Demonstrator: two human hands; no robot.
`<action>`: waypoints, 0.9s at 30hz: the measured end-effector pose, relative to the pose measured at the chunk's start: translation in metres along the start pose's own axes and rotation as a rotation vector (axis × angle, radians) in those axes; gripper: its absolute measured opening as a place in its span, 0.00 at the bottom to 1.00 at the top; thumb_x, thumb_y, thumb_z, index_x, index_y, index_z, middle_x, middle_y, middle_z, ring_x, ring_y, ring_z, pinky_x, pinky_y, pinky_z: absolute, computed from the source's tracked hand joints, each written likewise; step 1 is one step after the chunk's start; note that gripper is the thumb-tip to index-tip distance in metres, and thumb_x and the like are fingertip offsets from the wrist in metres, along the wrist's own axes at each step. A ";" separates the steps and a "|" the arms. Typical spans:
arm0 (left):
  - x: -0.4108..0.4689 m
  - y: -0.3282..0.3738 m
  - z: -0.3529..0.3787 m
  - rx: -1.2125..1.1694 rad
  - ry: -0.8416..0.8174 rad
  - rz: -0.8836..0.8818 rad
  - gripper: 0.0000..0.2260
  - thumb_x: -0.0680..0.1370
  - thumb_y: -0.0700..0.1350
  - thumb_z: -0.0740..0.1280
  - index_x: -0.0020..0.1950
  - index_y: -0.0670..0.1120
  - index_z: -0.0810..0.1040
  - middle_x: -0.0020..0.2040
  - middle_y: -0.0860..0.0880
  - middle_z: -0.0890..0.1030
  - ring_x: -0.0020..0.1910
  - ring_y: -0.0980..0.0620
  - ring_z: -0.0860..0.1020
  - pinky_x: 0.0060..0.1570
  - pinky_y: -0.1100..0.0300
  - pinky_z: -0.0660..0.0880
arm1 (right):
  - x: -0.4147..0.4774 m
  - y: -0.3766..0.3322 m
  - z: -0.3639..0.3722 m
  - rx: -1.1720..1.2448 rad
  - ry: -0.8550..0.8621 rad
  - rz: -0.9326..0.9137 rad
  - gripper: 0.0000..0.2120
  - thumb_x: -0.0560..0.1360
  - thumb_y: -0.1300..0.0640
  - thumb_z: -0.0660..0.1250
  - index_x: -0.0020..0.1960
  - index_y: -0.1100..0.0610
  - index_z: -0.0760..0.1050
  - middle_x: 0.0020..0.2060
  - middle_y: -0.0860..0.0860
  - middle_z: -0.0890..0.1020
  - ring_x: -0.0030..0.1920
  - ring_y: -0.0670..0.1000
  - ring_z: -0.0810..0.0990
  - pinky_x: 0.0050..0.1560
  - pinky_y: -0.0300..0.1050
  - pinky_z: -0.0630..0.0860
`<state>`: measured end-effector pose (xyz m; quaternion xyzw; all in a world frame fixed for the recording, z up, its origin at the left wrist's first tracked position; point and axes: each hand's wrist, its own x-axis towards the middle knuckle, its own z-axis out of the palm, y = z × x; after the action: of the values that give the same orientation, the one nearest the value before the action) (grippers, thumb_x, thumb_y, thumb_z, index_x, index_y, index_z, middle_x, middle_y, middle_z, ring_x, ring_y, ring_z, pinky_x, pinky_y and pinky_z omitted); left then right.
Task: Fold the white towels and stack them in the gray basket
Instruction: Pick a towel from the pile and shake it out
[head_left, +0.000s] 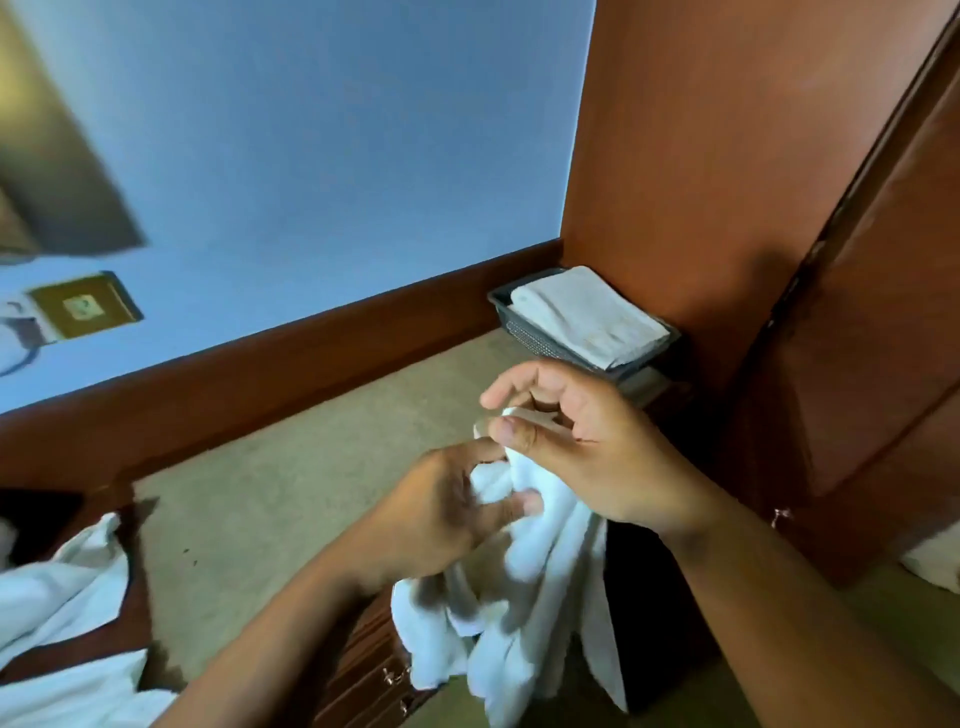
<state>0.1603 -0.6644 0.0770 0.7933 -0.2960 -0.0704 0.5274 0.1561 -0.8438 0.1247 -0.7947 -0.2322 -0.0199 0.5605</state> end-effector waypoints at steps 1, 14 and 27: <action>-0.002 0.000 -0.002 -0.012 0.070 -0.012 0.03 0.79 0.51 0.71 0.48 0.59 0.80 0.28 0.54 0.74 0.26 0.57 0.69 0.29 0.63 0.69 | 0.007 0.001 0.002 0.032 -0.006 -0.035 0.07 0.75 0.54 0.71 0.53 0.49 0.78 0.46 0.50 0.83 0.50 0.51 0.82 0.55 0.47 0.77; -0.077 0.050 0.003 -0.143 1.457 -0.205 0.08 0.80 0.49 0.70 0.41 0.54 0.83 0.35 0.54 0.83 0.35 0.55 0.80 0.36 0.62 0.76 | 0.032 0.132 -0.022 -0.211 -0.414 0.038 0.10 0.72 0.47 0.76 0.37 0.48 0.79 0.30 0.45 0.79 0.32 0.44 0.75 0.34 0.42 0.70; -0.145 0.073 0.011 0.089 1.592 -0.435 0.07 0.70 0.62 0.72 0.43 0.61 0.83 0.34 0.56 0.83 0.36 0.51 0.79 0.44 0.50 0.78 | 0.049 0.146 -0.031 0.630 0.105 0.507 0.06 0.76 0.54 0.72 0.48 0.55 0.78 0.47 0.54 0.83 0.49 0.53 0.81 0.44 0.45 0.79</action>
<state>0.0089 -0.6142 0.1070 0.6656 0.3241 0.4239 0.5218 0.2644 -0.8932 0.0218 -0.6142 0.0052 0.1505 0.7746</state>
